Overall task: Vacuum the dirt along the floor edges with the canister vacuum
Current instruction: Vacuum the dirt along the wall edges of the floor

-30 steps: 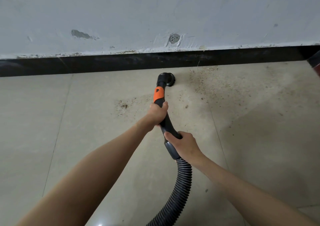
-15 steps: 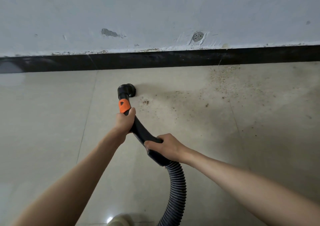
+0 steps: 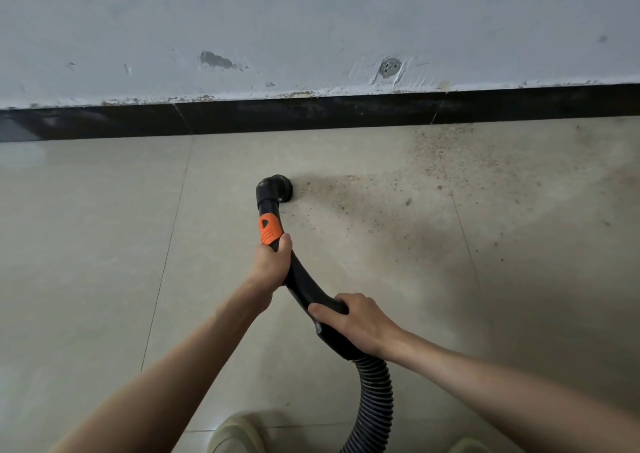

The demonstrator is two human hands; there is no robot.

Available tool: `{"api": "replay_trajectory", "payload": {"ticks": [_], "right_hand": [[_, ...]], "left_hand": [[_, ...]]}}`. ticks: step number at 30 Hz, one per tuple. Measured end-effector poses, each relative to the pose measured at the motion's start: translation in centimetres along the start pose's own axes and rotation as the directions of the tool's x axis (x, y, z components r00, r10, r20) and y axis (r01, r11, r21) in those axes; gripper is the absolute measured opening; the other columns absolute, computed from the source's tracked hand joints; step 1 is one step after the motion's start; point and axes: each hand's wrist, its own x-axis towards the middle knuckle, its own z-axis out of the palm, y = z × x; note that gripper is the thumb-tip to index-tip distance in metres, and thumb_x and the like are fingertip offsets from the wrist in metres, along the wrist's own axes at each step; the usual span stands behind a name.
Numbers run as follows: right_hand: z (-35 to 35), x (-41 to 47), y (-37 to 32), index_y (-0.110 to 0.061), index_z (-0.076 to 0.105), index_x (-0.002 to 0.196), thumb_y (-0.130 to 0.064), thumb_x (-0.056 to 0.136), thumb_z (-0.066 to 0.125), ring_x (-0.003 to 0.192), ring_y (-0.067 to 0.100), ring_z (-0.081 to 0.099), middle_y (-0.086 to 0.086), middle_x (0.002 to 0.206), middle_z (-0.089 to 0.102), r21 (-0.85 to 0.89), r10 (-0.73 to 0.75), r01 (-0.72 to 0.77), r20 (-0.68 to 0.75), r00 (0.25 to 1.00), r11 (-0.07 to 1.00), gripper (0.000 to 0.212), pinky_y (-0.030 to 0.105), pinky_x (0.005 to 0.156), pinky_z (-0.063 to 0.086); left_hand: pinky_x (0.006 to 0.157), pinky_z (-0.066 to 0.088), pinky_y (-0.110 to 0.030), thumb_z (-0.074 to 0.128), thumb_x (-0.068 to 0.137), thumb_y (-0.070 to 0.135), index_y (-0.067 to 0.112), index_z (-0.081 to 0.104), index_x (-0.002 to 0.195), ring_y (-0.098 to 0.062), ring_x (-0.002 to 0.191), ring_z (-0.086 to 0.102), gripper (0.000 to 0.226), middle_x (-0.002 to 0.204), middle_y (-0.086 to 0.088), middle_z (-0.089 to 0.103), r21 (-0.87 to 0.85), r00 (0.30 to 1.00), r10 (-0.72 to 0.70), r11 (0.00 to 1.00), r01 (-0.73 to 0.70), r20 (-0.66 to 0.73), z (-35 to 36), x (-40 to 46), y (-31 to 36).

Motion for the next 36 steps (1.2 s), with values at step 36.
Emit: {"api": "replay_trajectory", "payload": {"ticks": [36], "right_hand": [[-6.7,1.0,5.0,-0.012,0.044,0.058,-0.049,0.09,0.058,0.051,0.01,0.043,-0.002,0.053,0.045,0.225,0.208,-0.117,-0.441,0.873,0.967,0.05,0.02,0.052,0.033]], "left_hand": [[0.053,0.033,-0.024,0.038,0.099,0.039,0.007,0.036,0.108,-0.01,0.066,0.043,0.033,0.079,-0.001,0.042,0.301,0.937,0.12,0.927,-0.224,0.327,14.4,2.1,6.8]]}}
